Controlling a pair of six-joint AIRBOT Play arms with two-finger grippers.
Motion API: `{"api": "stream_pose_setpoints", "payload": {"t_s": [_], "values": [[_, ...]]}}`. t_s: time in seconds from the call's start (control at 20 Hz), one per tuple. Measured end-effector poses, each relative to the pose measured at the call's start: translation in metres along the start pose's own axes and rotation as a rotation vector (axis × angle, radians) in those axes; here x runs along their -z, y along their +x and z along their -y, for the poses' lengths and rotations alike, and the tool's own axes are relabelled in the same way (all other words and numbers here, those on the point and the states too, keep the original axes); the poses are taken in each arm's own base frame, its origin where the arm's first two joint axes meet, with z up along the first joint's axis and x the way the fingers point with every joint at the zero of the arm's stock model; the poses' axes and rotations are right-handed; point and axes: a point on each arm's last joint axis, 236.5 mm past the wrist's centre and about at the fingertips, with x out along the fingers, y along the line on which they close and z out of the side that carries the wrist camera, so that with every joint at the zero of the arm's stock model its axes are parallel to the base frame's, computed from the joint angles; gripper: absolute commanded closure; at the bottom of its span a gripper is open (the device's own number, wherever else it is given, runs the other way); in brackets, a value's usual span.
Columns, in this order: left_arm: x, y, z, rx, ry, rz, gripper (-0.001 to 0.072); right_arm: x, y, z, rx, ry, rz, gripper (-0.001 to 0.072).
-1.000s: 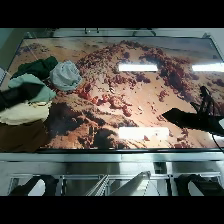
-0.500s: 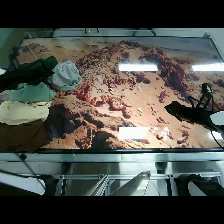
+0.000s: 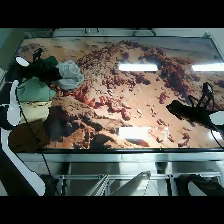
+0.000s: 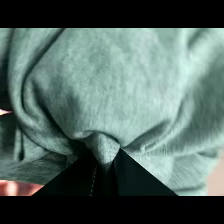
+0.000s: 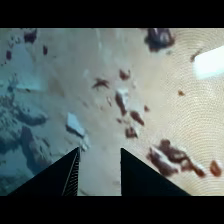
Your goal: Fold the shirts.
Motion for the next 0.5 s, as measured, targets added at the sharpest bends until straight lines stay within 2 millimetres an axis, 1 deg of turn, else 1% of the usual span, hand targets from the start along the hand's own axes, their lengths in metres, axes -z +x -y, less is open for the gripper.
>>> {"api": "stream_pose_setpoints", "payload": {"t_s": [0.05,0.15,0.25,0.35,0.4,0.45,0.5], "values": [[-0.005,-0.009,0.017,0.042,0.0,0.005,0.0688,0.0,0.0,0.0,0.0,-0.003,0.0,0.0488],[-0.018,-0.036,0.066,0.173,0.011,0.045,0.0687,0.0,0.0,0.0,0.0,-0.021,0.0,0.0489],[-0.026,-0.073,0.13,0.343,0.043,0.088,0.0687,-0.002,-0.002,-0.003,-0.004,-0.04,0.001,0.049],[-0.024,-0.116,0.201,0.518,0.1,0.107,0.0687,-0.008,-0.006,-0.01,-0.015,-0.06,-0.006,0.0499],[-0.016,-0.136,0.236,0.596,0.139,0.097,0.0688,-0.012,-0.01,-0.015,-0.025,-0.069,-0.011,0.0642],[-0.005,-0.151,0.265,0.659,0.178,0.077,0.0689,-0.016,-0.016,-0.02,-0.034,-0.076,-0.02,0.0696],[0.009,-0.164,0.294,0.713,0.224,0.048,0.0689,-0.021,-0.022,-0.026,-0.045,-0.087,-0.03,0.0693]]}}
